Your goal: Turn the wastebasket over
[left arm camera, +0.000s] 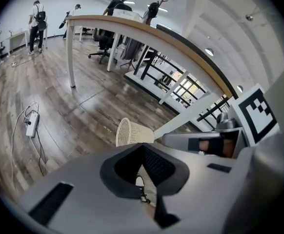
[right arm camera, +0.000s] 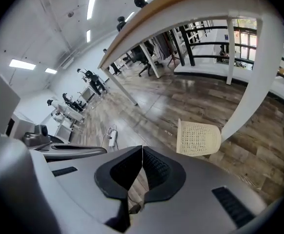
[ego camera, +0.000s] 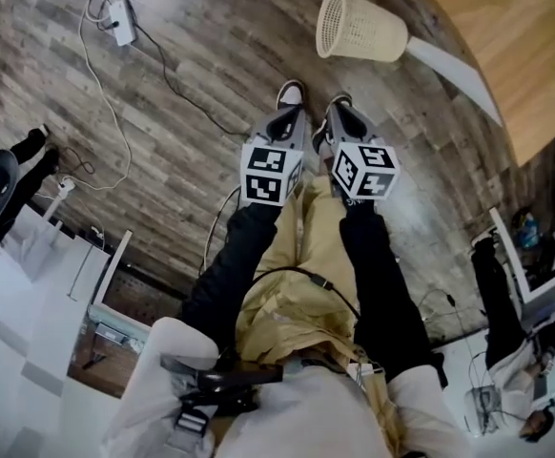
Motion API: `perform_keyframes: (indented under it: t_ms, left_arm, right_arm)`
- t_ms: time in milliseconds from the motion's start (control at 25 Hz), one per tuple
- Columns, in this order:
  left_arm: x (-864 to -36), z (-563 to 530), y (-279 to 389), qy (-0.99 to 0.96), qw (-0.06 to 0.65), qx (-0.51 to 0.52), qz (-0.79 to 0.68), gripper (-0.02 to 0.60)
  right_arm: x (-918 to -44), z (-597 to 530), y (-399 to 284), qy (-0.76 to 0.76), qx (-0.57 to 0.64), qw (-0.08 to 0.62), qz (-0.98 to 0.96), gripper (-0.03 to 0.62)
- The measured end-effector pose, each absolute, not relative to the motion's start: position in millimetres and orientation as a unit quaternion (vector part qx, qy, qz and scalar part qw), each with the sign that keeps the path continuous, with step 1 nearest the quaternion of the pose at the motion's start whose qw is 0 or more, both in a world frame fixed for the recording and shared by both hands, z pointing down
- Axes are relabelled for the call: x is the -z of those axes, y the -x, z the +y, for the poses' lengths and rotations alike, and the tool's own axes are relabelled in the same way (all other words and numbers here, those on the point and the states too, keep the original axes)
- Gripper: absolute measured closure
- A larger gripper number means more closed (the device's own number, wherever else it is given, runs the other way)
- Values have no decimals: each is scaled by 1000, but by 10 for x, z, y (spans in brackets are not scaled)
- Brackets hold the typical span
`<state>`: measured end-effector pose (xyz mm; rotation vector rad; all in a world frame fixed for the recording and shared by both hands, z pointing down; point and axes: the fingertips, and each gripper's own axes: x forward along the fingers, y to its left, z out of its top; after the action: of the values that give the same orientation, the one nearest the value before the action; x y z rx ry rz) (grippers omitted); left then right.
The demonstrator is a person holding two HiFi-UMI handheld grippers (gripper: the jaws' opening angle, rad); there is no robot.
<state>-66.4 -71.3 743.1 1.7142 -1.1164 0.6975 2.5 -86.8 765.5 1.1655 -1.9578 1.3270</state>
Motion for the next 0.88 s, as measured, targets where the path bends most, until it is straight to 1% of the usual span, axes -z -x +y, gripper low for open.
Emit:
perform_keyframes:
  t_ms: [360,600,880]
  left_arm:
    - [-8130,-646,625,-685,491,-295,-451,580]
    - [-8500,-801,637,-678,492,-300,-456,580]
    - [-8843,-1074,564,-685,488,-289,-458,580]
  right_arm:
    - [-8578,-915,-60,-407,-504,287,-706,574]
    - [-8966,-1166,-12,-395,-499,296,-712,574]
    - [-9467,-1551,-163,-410,-487,298,-711,574]
